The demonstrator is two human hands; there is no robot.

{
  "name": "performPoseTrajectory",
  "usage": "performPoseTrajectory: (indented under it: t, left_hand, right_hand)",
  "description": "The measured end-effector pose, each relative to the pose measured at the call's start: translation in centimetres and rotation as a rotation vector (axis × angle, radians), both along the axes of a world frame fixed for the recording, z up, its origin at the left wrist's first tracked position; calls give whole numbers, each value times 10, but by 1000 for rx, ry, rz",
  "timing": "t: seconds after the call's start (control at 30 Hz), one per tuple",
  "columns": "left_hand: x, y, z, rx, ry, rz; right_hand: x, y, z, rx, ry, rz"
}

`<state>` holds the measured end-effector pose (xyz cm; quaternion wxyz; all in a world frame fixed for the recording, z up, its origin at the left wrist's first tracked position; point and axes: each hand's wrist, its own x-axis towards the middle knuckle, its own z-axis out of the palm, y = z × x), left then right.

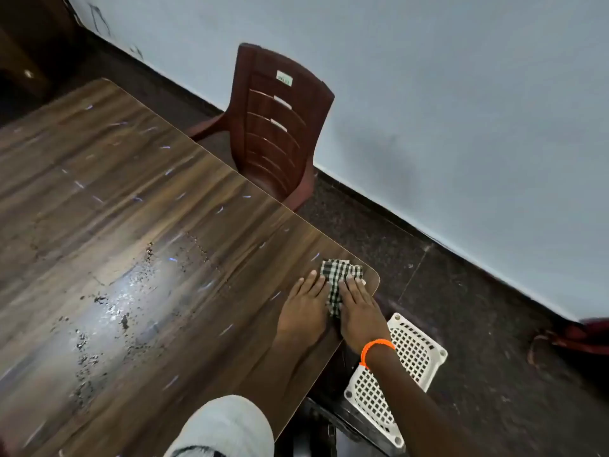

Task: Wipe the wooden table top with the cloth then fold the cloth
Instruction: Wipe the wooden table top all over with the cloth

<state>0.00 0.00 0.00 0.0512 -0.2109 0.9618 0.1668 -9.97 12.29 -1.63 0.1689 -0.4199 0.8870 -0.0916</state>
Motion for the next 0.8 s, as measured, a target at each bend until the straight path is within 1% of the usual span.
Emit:
performPoseTrajectory:
  t: [0.07, 0.2, 0.3, 0.47, 0.63, 0.73, 0.8]
  left_hand:
    - [-6, -1, -7, -23, 8, -26]
    - [-17, -7, -13, -80, 7, -85]
    - [-32, -18, -12, -126, 6, -121]
    - [-58, -42, -3, -192, 3, -133]
    - [-46, -45, 1, -189, -39, -65]
    - [-33, -33, 3, -172, -16, -18]
    - [-29, -22, 4, -155, 13, -22]
  right_hand:
    - [-1, 0, -4, -38, 8, -32]
    - [-3, -1, -7, -32, 27, -53]
    - [-15, -11, -8, -24, 19, -94]
    - [-31, -35, -9, -19, 12, -100]
    - [-20, -46, -12, 7, -14, -38]
    - [-4, -37, -12, -8, -8, -23]
    - [10, -23, -10, -25, -8, -62]
